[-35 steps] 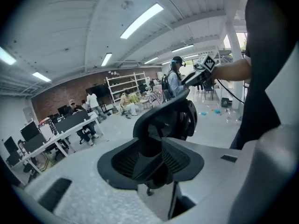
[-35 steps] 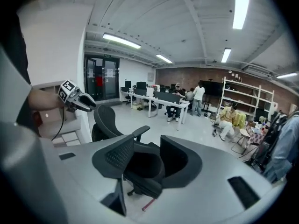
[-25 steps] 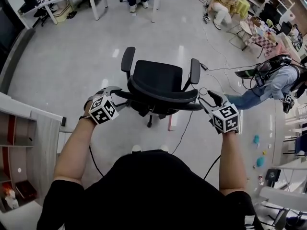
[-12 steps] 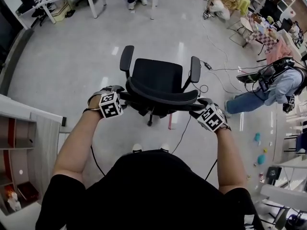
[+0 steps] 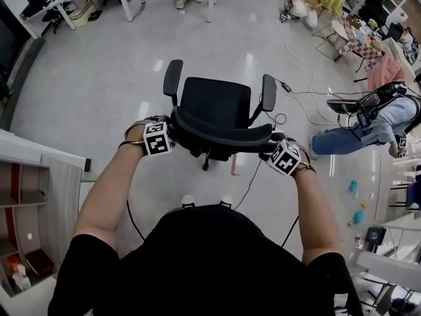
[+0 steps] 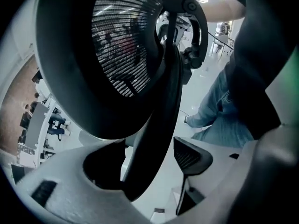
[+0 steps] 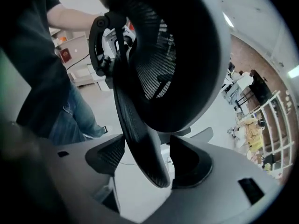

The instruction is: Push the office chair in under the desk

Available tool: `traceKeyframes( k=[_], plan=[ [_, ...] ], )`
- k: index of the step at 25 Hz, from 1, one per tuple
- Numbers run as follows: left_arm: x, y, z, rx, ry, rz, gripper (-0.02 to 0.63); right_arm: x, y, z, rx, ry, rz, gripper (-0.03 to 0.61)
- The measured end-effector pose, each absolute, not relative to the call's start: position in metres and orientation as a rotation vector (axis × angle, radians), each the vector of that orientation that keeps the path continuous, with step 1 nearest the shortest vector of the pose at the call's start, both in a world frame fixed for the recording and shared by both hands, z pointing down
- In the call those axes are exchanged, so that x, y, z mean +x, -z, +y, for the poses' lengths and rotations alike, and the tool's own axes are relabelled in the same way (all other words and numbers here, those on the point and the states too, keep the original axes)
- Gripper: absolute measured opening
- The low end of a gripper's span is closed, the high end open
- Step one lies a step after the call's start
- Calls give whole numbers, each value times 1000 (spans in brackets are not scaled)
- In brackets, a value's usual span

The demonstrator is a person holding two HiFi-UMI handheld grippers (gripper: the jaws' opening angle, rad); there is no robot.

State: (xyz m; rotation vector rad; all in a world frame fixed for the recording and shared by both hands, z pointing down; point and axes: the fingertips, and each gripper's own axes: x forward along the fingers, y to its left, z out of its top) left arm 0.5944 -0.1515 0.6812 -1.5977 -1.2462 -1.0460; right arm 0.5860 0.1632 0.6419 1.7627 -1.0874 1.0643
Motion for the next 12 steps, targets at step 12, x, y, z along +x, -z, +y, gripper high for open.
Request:
traceKeyframes(
  k=[12],
  plan=[
    [601,-699,-150,-1551,1104,-1231,322,591,-682,154,1638,-1079,-1085,302]
  ],
)
